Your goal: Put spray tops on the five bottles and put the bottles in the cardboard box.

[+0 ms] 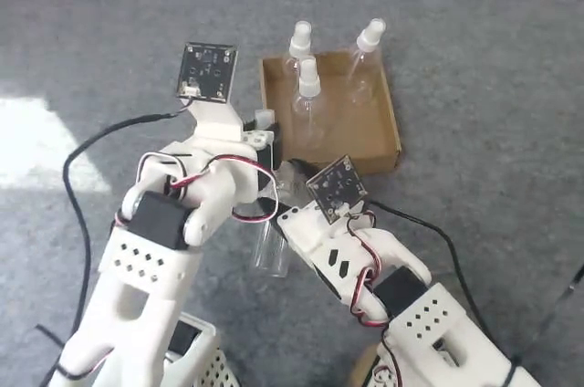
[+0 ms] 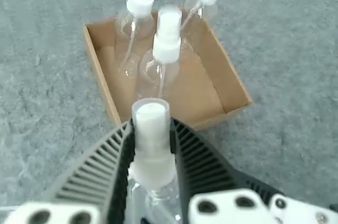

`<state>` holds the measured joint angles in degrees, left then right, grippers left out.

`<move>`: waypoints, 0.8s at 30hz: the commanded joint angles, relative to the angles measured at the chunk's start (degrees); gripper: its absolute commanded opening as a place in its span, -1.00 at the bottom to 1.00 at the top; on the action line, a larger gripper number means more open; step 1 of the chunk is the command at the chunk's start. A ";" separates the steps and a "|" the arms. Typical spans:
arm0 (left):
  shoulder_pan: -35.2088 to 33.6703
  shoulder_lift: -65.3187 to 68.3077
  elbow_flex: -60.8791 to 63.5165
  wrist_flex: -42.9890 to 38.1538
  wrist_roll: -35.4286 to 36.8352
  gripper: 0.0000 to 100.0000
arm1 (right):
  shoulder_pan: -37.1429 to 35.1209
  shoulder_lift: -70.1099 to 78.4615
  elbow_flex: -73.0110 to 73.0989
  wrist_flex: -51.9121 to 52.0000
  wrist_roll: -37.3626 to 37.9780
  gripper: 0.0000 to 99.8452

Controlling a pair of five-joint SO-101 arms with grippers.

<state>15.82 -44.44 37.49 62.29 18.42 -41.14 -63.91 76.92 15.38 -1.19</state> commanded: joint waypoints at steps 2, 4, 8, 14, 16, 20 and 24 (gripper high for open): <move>0.00 0.00 0.48 2.64 -0.53 -0.98 | 3.38 -1.89 -1.41 -3.12 -0.44 -0.99; 0.00 0.00 0.48 2.81 -0.53 -0.98 | 3.38 -1.89 -1.41 -3.12 -0.44 -0.99; 0.26 0.00 1.80 2.73 -0.53 -0.98 | 3.56 -1.89 -1.41 -3.12 -0.44 -0.99; 0.00 0.00 2.33 2.81 -0.62 -0.98 | 3.65 -1.63 -1.41 -3.21 -0.44 -0.99; -0.09 0.00 2.33 2.81 -0.62 -0.98 | 3.65 -1.63 -1.41 -3.21 -0.44 -0.99; -0.18 -0.09 2.33 2.90 -0.62 -0.98 | 3.65 -1.63 -1.32 -3.21 -0.44 -0.99; -0.18 -0.09 2.24 2.90 -0.26 -0.98 | 3.65 -1.89 -1.32 -3.30 -0.53 -0.99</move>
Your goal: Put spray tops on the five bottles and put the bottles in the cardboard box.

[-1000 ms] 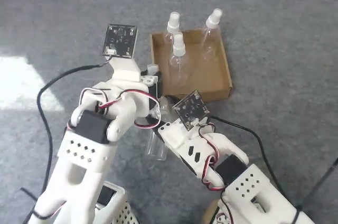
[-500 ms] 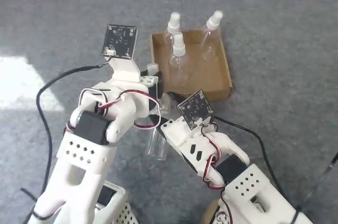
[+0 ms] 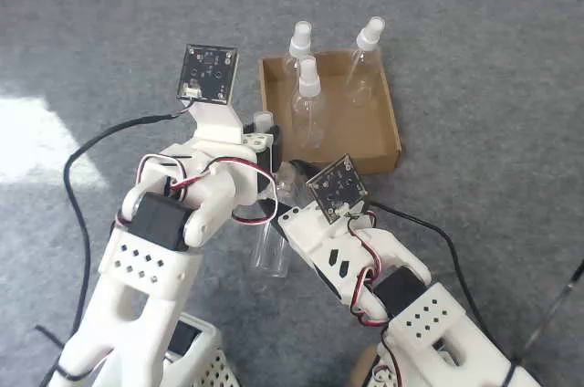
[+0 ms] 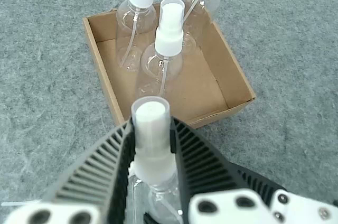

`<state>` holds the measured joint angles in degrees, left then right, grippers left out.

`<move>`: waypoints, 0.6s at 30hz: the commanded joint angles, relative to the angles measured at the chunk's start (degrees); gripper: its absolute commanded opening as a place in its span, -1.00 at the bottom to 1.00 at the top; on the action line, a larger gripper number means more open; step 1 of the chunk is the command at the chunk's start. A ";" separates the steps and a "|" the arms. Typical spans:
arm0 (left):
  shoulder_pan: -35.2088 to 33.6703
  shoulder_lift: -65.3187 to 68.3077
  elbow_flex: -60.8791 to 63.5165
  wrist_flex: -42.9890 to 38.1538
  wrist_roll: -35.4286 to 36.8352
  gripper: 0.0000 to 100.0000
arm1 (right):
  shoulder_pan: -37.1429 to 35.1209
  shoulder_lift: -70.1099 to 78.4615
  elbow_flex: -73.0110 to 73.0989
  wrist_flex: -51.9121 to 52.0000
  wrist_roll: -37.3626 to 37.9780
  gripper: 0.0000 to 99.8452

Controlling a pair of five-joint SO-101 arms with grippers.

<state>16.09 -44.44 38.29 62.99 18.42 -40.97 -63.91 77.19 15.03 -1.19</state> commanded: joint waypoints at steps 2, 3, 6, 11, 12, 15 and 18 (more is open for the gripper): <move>-0.26 -0.09 1.36 2.20 -0.18 -0.98 | 3.47 -2.07 -1.49 -3.03 -0.79 -0.99; -0.09 -0.09 1.36 2.20 0.35 -0.98 | 3.47 -2.07 -1.49 -3.38 -1.58 -0.99; -0.35 -0.09 1.19 2.11 3.08 -0.98 | 3.47 -2.07 0.70 -7.78 -3.43 -0.99; 0.00 -0.09 1.36 2.11 3.60 -0.98 | 3.47 -1.98 2.81 -12.26 -3.34 -0.99; 0.00 -0.09 1.45 2.11 3.60 -0.98 | 3.56 -1.98 2.99 -12.62 -3.34 -0.99; 0.00 -0.09 1.45 2.11 3.78 -0.98 | 3.56 -2.07 2.99 -12.70 -3.34 -0.99; 0.00 -0.09 1.54 2.11 3.78 -0.98 | 3.56 -2.07 3.25 -13.76 -3.43 -0.99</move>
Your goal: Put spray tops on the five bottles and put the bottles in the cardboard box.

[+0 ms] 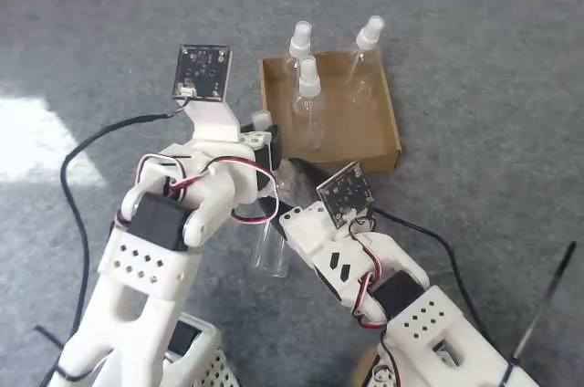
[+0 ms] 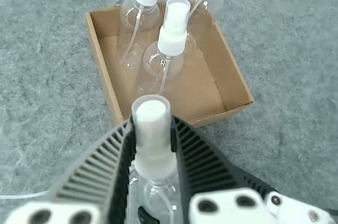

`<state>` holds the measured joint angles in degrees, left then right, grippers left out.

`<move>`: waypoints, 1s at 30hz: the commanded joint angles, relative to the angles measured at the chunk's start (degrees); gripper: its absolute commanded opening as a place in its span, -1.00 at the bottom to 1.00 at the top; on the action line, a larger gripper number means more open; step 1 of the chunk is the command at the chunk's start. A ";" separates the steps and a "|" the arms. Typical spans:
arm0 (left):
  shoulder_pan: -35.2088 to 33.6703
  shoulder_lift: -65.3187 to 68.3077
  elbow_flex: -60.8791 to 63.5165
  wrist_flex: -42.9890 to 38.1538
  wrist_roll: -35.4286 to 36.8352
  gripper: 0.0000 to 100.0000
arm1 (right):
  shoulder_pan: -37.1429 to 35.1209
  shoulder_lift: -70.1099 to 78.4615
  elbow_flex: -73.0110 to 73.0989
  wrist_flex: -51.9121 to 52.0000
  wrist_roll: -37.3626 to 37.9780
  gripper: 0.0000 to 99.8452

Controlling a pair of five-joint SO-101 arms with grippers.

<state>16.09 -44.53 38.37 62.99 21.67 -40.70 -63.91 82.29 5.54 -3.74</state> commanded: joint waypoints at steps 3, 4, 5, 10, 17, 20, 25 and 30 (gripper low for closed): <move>0.09 0.00 1.36 2.11 0.53 -0.98 | 3.30 -2.07 0.18 -8.66 -0.88 -0.99; 0.09 0.00 1.36 2.11 0.53 -0.98 | 3.30 -2.07 0.79 -9.80 -0.79 -0.99; 0.09 0.00 1.27 2.11 0.53 -0.98 | 3.30 -2.07 1.14 -10.51 -0.79 -0.99; 0.09 0.00 1.36 1.67 0.62 -0.98 | 3.30 -1.63 1.23 -10.77 -0.79 -0.99; 0.18 0.00 5.67 -3.08 1.58 -0.98 | 3.30 -1.54 1.32 -10.77 -0.79 -0.99; 2.46 0.00 7.87 -5.27 3.16 -0.98 | 3.30 -1.54 1.41 -10.77 -0.79 -0.99; 2.99 -7.30 9.01 -5.36 3.16 -0.98 | 3.30 -1.63 1.58 -10.77 -0.79 -0.99; 2.99 -19.34 16.84 -9.32 1.23 -0.97 | 3.30 -1.63 1.58 -10.77 -0.79 -0.99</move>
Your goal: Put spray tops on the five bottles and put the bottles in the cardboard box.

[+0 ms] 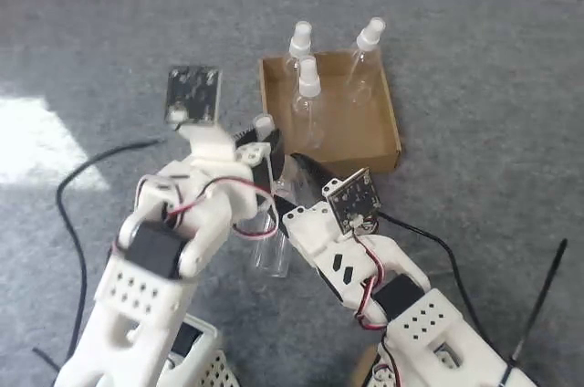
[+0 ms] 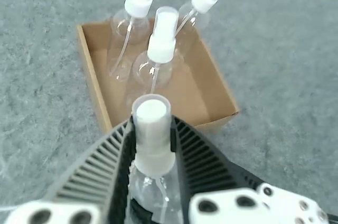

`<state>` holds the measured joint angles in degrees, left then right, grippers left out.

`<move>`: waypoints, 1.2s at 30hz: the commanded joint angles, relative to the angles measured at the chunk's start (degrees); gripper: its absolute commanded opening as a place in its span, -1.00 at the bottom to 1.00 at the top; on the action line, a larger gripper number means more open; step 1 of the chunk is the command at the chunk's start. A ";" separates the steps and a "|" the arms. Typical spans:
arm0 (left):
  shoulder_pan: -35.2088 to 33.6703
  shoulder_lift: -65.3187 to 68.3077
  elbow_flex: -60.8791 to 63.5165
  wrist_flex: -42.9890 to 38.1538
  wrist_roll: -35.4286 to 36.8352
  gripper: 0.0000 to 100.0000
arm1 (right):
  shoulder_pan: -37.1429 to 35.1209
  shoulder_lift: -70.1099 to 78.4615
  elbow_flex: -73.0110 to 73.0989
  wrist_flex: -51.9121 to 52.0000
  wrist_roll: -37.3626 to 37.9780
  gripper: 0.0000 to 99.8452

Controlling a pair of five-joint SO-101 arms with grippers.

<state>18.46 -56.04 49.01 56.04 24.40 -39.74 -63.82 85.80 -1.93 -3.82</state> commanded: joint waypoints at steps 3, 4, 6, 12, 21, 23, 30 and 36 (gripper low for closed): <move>0.88 -11.43 9.19 -4.13 -3.96 -0.94 | 2.33 -1.71 -1.93 -3.21 -0.70 -0.99; 0.70 -11.52 9.19 -3.96 -3.96 -0.88 | 2.33 -1.71 -1.93 -3.21 -0.70 -0.99; 0.70 -11.60 9.19 -3.96 -3.96 -0.74 | 2.33 -1.71 -1.93 -3.21 -0.70 -0.99; 0.18 -12.04 8.13 -2.46 -4.13 -0.68 | 2.33 -1.71 -1.85 -3.21 -0.70 -0.99; -12.22 -18.90 5.05 2.02 -8.44 -0.67 | 4.26 -1.54 -4.92 1.80 -0.62 -0.99; -13.98 -21.89 6.99 1.32 -10.64 -0.67 | 7.52 -1.54 -9.49 6.73 -0.88 -0.99; -13.10 -26.46 12.70 -2.64 -14.33 -0.67 | 10.42 -1.10 -23.82 17.54 -0.53 -0.99; -4.04 -24.53 14.29 -2.37 -23.03 -0.67 | 10.33 10.07 -36.57 22.90 2.55 -0.99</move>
<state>9.58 -81.71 62.73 55.25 5.85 -29.89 -61.36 59.96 18.81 -3.47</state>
